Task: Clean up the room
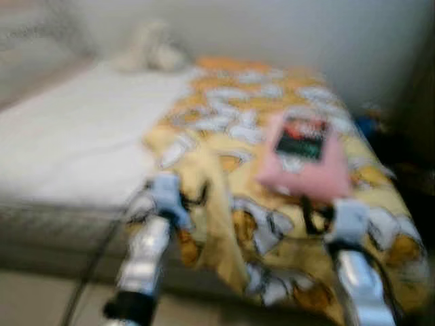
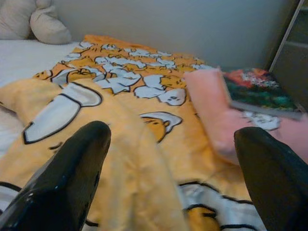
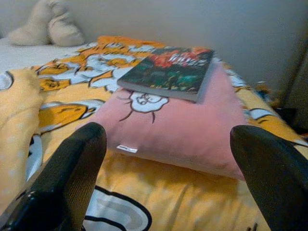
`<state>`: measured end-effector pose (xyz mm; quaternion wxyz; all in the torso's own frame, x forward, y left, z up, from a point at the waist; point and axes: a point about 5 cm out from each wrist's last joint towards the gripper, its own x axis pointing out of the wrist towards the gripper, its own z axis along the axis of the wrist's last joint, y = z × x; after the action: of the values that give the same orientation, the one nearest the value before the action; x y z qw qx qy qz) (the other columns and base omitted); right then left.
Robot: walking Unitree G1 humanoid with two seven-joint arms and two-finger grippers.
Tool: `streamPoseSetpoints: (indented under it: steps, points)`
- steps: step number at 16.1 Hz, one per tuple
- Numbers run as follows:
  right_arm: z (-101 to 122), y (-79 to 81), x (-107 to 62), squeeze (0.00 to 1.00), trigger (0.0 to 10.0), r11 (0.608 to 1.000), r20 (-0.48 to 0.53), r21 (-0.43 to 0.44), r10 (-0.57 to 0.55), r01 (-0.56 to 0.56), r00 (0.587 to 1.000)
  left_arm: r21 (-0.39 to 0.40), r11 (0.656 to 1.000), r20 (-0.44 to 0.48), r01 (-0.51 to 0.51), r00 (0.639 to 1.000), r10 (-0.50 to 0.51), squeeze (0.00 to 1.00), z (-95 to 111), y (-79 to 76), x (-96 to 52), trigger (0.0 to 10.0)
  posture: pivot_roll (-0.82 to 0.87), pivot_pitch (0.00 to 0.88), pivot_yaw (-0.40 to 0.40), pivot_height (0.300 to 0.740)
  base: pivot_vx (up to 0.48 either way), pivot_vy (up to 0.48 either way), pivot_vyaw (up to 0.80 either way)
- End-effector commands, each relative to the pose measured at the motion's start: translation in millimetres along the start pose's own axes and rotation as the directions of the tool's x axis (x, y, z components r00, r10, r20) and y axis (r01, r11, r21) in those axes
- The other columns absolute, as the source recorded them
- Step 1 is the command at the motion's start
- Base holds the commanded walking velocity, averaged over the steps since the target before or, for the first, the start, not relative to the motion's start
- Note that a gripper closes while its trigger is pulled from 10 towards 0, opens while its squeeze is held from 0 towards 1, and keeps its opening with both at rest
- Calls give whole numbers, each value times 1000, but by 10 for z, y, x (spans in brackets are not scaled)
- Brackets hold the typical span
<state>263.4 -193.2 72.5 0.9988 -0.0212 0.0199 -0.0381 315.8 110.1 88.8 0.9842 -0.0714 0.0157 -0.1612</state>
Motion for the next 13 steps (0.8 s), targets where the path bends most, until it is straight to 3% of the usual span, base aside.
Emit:
streamPoseSetpoints:
  steps: [1,4,5,9,11,13]
  points:
    - [0,76,13,0,10000,1000,-1,11,24,-24,1000,22,1000,16,-22,1000,22,0,71,77,16,10000,99,0,28,740,345,-330,619]
    - [-22,73,-21,0,10000,1000,-3,15,18,-18,1000,35,999,8,-17,1000,17,0,50,69,1,10000,96,0,33,740,345,-330,623]
    - [-63,40,-88,0,10000,1000,-10,29,-13,13,1000,93,996,-9,3,1000,-2,0,17,74,-32,10000,92,0,36,740,0,0,0]
    - [-106,60,-154,0,10000,1000,-24,17,-16,17,1000,91,995,-11,35,999,-34,0,35,93,-32,10000,85,0,44,740,0,0,0]
    - [-94,56,-150,0,10000,999,-20,27,-30,30,999,111,993,6,49,999,-50,0,85,61,16,10000,79,0,47,740,0,0,-778]
    - [-67,32,-148,0,10000,999,-2,11,-35,35,999,116,992,0,58,998,-59,0,94,50,45,10000,71,0,50,740,0,0,0]
